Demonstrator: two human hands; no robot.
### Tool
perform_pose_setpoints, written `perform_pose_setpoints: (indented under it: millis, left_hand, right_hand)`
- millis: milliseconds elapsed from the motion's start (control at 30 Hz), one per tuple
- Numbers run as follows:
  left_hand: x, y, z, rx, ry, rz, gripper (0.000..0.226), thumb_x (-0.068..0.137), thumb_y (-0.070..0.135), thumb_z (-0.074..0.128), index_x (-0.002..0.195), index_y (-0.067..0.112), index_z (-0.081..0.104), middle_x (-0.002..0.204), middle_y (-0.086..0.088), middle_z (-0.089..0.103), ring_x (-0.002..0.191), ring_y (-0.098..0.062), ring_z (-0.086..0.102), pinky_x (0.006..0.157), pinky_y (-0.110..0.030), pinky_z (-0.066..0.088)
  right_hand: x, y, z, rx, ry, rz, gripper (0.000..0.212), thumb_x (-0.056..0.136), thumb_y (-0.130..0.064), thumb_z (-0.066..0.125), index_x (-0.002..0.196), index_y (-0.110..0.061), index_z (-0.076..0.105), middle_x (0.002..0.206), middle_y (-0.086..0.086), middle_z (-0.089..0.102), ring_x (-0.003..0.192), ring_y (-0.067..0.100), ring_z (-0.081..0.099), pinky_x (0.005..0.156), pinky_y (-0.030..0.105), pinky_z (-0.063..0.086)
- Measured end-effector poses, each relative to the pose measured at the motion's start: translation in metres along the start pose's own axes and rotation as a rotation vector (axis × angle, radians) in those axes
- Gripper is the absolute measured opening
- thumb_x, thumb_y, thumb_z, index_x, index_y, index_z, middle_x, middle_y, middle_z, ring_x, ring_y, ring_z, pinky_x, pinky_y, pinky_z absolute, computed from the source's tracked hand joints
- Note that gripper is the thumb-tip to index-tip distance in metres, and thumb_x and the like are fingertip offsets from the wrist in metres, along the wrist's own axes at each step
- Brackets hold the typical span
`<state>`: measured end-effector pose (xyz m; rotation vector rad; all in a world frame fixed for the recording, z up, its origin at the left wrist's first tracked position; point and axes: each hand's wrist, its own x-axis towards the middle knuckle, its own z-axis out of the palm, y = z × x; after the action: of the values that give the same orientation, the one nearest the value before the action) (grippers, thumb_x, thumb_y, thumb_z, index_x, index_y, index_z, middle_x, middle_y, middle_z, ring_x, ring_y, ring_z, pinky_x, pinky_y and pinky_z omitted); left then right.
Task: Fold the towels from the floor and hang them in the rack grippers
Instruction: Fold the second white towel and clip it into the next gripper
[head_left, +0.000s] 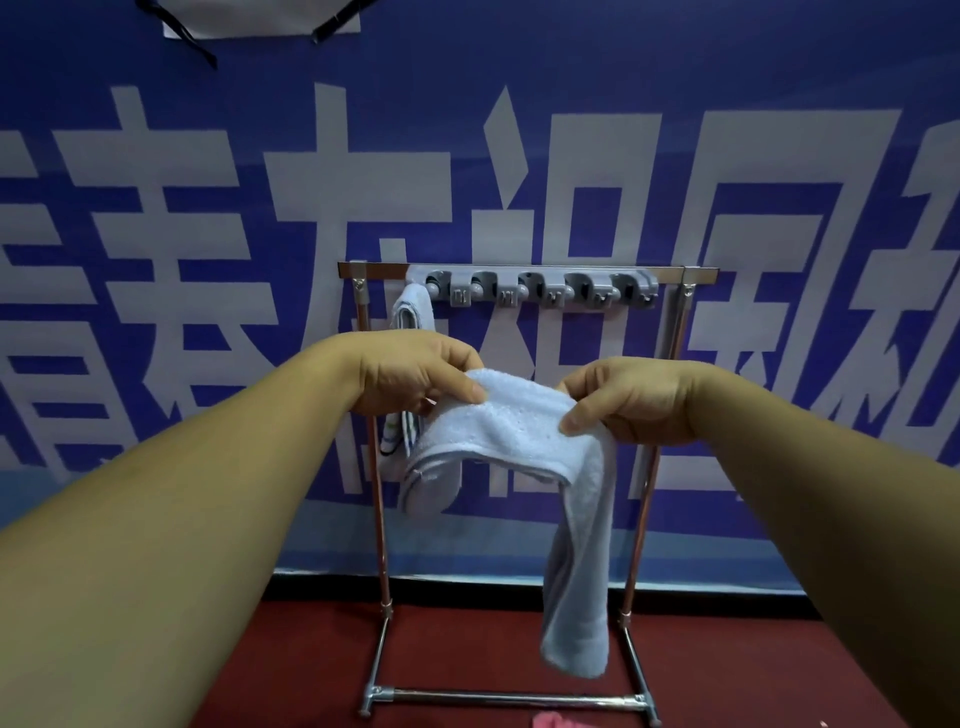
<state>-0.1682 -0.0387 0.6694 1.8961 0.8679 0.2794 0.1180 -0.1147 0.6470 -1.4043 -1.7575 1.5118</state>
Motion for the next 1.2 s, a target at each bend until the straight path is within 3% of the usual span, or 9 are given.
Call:
perform_pose_setpoints:
  millis: [133,267,433,533,633,767,867,1000,1200]
  left_hand:
    - [-0.006,-0.025,-0.013,0.048,0.013,-0.082,0.016,0.092,0.016,0.08,0.106,0.011,0.072,0.109,-0.014,0.074,0.096,-0.028,0.067,0.087,-0.042,0.053]
    - [-0.006,-0.044,-0.015,0.118,0.091,-0.124,0.014,0.092,0.01,0.079,0.104,0.01,0.073,0.114,-0.017,0.077,0.102,-0.032,0.071,0.099,-0.053,0.056]
    - [0.002,-0.039,0.002,0.175,0.074,-0.106,0.024,0.082,0.012,0.086,0.104,0.015,0.078,0.106,-0.01,0.078,0.098,-0.026,0.067,0.09,-0.046,0.049]
    - [0.007,-0.027,0.023,0.103,0.012,-0.039,0.034,0.084,0.019,0.087,0.116,0.019,0.077,0.12,-0.002,0.079,0.119,-0.02,0.069,0.111,-0.046,0.047]
    - [0.016,-0.018,0.042,0.014,-0.004,0.023,0.031,0.089,0.02,0.085,0.118,0.023,0.077,0.121,0.003,0.078,0.124,-0.015,0.068,0.116,-0.045,0.046]
    - [0.026,-0.014,0.06,-0.065,-0.002,0.08,0.017,0.09,0.016,0.083,0.106,0.018,0.076,0.101,0.001,0.077,0.1,-0.013,0.07,0.108,-0.04,0.051]
    - [0.028,-0.01,0.064,-0.162,-0.026,0.108,0.01,0.093,0.009,0.077,0.099,0.014,0.07,0.098,-0.005,0.075,0.097,-0.017,0.071,0.092,-0.031,0.057]
    - [0.025,-0.002,0.059,-0.256,-0.082,0.115,0.018,0.09,0.008,0.072,0.082,0.019,0.06,0.086,-0.001,0.068,0.084,-0.016,0.066,0.077,-0.028,0.053]
    - [0.011,0.008,0.045,-0.216,-0.135,0.034,0.017,0.086,0.018,0.074,0.085,0.017,0.057,0.081,-0.003,0.059,0.069,-0.016,0.059,0.062,-0.027,0.05]
  right_hand:
    - [-0.01,0.006,-0.005,-0.07,0.047,0.048,0.029,0.089,0.003,0.074,0.117,0.007,0.068,0.114,0.028,0.074,0.102,0.037,0.073,0.09,0.042,0.063]
    - [-0.009,0.0,-0.001,-0.189,0.17,0.002,0.018,0.087,0.003,0.077,0.103,-0.002,0.071,0.111,0.023,0.076,0.101,0.035,0.075,0.091,0.041,0.063]
    - [0.0,-0.017,0.011,-0.33,0.275,-0.089,0.019,0.085,0.001,0.08,0.102,-0.002,0.073,0.102,0.016,0.077,0.091,0.027,0.075,0.085,0.039,0.064]
    - [0.003,-0.023,0.015,-0.342,0.248,-0.079,0.023,0.085,0.001,0.079,0.107,0.001,0.073,0.105,0.017,0.077,0.092,0.026,0.074,0.085,0.037,0.062]
    - [0.004,-0.025,0.017,-0.357,0.212,-0.054,0.025,0.087,-0.001,0.079,0.11,0.001,0.072,0.107,0.019,0.077,0.092,0.027,0.074,0.086,0.037,0.062]
    - [-0.001,-0.025,0.018,-0.335,0.187,-0.024,0.028,0.088,0.001,0.076,0.115,0.006,0.069,0.107,0.021,0.076,0.09,0.027,0.074,0.079,0.033,0.062]
    - [-0.007,-0.024,0.015,-0.265,0.173,-0.019,0.028,0.089,0.002,0.075,0.115,0.008,0.068,0.104,0.021,0.076,0.091,0.029,0.075,0.083,0.037,0.063]
    - [-0.016,-0.024,0.012,-0.166,0.086,0.013,0.022,0.092,0.0,0.072,0.113,0.006,0.067,0.104,0.021,0.075,0.09,0.028,0.075,0.078,0.033,0.062]
    - [-0.019,-0.018,0.006,0.007,0.017,-0.012,0.024,0.091,-0.015,0.076,0.11,-0.001,0.072,0.104,0.017,0.074,0.092,0.028,0.073,0.082,0.036,0.061]
